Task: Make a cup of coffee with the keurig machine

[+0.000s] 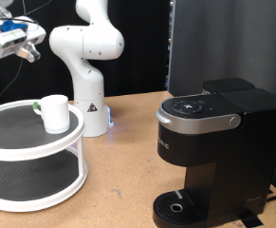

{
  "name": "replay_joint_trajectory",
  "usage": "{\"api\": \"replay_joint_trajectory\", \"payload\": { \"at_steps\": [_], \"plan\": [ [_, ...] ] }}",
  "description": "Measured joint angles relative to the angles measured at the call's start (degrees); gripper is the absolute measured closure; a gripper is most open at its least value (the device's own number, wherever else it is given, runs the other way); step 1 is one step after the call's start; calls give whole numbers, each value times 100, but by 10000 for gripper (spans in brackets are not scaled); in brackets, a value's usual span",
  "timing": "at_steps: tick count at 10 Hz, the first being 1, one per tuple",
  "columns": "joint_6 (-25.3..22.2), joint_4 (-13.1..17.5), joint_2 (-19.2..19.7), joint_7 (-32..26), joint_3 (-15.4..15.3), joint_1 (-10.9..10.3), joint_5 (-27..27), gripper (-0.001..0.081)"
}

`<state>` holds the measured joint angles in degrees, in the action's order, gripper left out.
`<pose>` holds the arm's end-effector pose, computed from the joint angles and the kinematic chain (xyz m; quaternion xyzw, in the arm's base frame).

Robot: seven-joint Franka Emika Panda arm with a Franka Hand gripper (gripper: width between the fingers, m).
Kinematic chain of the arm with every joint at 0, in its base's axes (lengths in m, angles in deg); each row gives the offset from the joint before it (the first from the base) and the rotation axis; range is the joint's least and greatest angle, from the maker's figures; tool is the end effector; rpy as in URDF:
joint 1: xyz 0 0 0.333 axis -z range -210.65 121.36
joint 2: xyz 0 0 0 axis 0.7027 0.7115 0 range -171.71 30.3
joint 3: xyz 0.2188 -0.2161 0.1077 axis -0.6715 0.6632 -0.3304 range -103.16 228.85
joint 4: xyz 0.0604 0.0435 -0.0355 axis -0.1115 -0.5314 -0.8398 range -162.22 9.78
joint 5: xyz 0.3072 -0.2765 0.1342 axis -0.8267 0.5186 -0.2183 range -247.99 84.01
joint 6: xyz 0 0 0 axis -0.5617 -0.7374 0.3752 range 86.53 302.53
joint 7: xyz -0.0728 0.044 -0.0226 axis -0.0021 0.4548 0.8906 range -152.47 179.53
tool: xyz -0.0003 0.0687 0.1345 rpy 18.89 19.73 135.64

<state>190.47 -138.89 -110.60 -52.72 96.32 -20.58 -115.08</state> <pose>0.2625 -0.2419 0.3935 -0.8892 -0.0433 -0.2973 0.3450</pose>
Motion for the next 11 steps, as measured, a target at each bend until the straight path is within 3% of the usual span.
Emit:
{"api": "replay_joint_trajectory", "payload": {
  "at_steps": [6,11],
  "plan": [
    [134,-320,48,-537,167,14,357,804],
    [793,-704,66,-856,255,52,372,804]
  ]
}}
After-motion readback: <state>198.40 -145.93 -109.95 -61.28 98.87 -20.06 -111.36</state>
